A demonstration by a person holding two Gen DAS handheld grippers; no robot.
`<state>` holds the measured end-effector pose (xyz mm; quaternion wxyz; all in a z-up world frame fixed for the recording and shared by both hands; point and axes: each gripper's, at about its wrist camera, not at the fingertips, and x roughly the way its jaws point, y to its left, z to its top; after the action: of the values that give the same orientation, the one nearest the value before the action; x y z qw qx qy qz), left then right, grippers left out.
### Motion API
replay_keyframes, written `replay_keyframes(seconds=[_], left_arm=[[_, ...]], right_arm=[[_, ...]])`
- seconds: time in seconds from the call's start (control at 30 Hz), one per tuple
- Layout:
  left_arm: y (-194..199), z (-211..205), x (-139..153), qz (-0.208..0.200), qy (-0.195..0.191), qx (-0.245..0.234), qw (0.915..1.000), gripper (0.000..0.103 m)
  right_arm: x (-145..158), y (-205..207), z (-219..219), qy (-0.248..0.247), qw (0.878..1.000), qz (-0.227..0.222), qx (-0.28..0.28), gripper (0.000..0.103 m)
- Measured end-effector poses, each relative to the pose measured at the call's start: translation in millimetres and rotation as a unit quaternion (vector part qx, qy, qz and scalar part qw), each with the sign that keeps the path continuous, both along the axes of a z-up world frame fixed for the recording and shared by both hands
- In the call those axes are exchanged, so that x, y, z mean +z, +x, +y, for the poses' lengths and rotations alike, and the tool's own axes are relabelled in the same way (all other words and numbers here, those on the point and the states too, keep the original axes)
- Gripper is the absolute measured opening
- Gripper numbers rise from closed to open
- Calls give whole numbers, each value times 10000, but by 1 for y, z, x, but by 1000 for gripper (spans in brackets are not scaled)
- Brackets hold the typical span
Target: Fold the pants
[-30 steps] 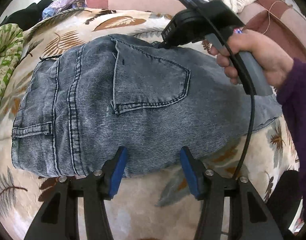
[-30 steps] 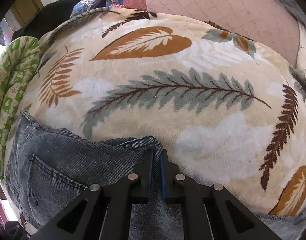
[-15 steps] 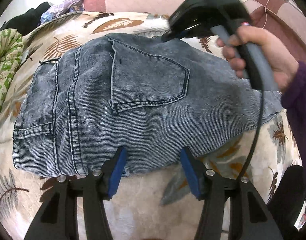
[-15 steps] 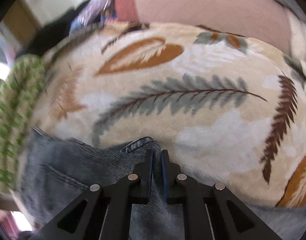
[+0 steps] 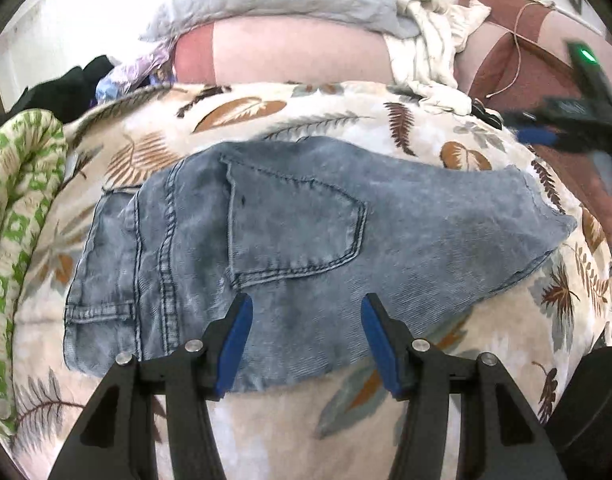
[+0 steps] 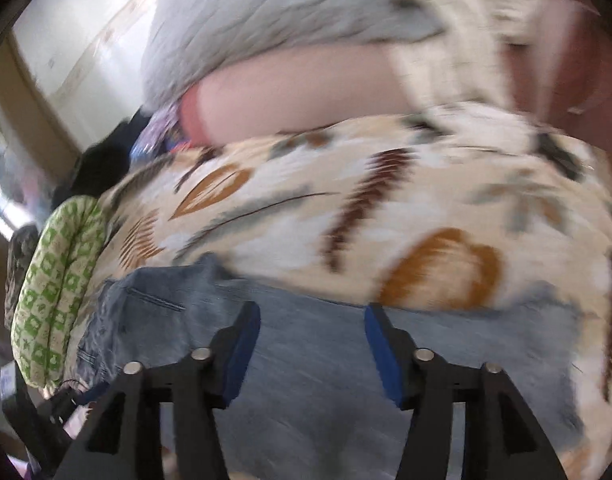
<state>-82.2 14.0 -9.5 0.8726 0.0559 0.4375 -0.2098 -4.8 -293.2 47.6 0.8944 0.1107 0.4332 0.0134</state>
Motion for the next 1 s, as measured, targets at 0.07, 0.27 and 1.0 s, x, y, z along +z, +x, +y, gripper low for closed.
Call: replay_keyframes(seconds=[0.07,0.27,1.0], left_arm=[[0,-7,-3,-8,34,-100,9999,57],[5,-32,-13,139,135,-315,9993,57],[8,-50,-38,228,519,-452,9974,59]], right_arm=[[7,-34,-35,203,9990,-133,-374,59],[7,-124,-123,1144,9795,-554,-1562,65],[-70,-9,-203,847,9750,395,-2018,65]])
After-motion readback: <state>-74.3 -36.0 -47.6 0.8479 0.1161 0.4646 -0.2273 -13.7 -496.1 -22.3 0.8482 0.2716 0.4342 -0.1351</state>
